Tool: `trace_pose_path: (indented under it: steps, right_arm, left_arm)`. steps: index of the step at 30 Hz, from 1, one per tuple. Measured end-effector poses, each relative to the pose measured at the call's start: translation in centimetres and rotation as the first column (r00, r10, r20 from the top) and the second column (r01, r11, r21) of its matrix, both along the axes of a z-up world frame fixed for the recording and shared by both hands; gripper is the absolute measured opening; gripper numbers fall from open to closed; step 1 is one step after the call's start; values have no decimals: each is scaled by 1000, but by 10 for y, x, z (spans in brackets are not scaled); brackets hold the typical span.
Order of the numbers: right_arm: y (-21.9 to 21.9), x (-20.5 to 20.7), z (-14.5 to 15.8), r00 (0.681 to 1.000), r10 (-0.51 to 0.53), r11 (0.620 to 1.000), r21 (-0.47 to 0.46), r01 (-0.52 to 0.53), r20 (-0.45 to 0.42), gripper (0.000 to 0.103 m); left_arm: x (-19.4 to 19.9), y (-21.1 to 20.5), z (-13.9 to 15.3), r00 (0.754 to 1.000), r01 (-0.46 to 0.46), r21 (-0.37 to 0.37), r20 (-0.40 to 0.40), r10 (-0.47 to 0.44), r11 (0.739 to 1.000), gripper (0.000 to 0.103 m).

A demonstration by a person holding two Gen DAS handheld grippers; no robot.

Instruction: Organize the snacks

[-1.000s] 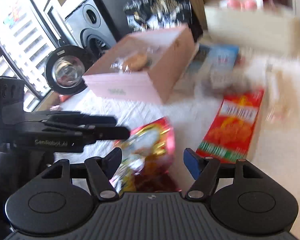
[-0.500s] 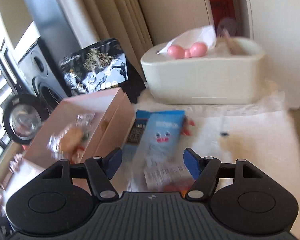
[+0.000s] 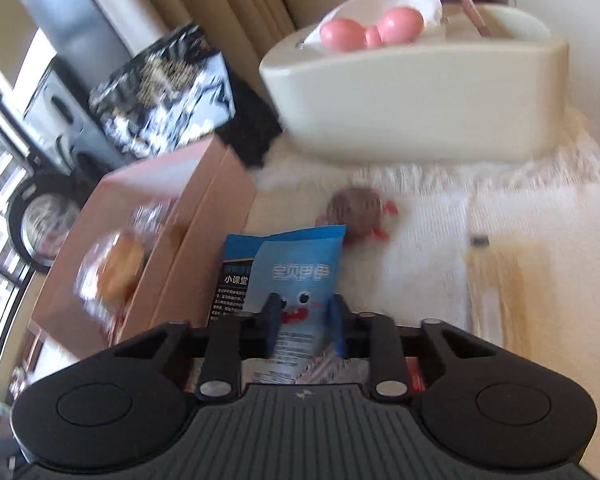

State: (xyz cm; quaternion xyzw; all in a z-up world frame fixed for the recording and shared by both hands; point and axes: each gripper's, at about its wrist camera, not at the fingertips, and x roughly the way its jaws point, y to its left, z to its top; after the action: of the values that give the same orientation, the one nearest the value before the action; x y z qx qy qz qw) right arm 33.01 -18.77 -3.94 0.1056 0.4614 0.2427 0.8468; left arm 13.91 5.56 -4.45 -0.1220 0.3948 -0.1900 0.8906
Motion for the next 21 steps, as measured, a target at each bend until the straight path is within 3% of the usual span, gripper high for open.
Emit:
trace_pose_path:
  steps: [3, 5, 7, 10, 11, 12, 16, 19, 20, 21]
  right_arm:
    - [-8, -23, 3, 997, 78, 997, 4, -78, -23, 20]
    - [-10, -38, 9, 991, 131, 991, -21, -131, 1, 20]
    - [-16, -46, 20, 992, 119, 993, -33, -117, 40, 21]
    - [-21, -37, 32, 994, 8, 999, -39, -4, 109, 50]
    - [-19, -30, 33, 990, -54, 997, -41, 59, 127, 66]
    - [-16, -21, 31, 984, -115, 992, -42, 121, 138, 69]
    - [8, 16, 15, 966, -232, 969, -63, 240, 113, 69]
    - [29, 35, 0, 959, -261, 947, -161, 277, 114, 68]
    - [33, 38, -4, 958, -266, 942, -181, 282, 112, 62]
    - [36, 37, -3, 955, -262, 938, -195, 286, 139, 50]
  left_arm:
    - [-2, -4, 3, 1000, 16, 7, 7, -16, 1000, 62]
    - [0, -6, 2, 1000, 14, 7, 6, -14, 1000, 62]
    - [1, -7, 1, 1000, 7, 8, 2, -7, 1000, 62]
    - [2, -6, 0, 1000, -8, 18, -2, 8, 1000, 62]
    - [3, -6, -1, 1000, -12, 22, -2, 12, 1000, 62]
    - [3, -4, -1, 1000, -17, 25, -2, 17, 1000, 62]
    - [-2, 5, 0, 999, -42, 27, -6, 42, 999, 62]
    - [-8, 13, 2, 999, -53, 33, -6, 53, 998, 62]
    - [-10, 15, 3, 998, -55, 33, -5, 55, 998, 62]
    - [-11, 16, 2, 998, -59, 34, -6, 59, 998, 62]
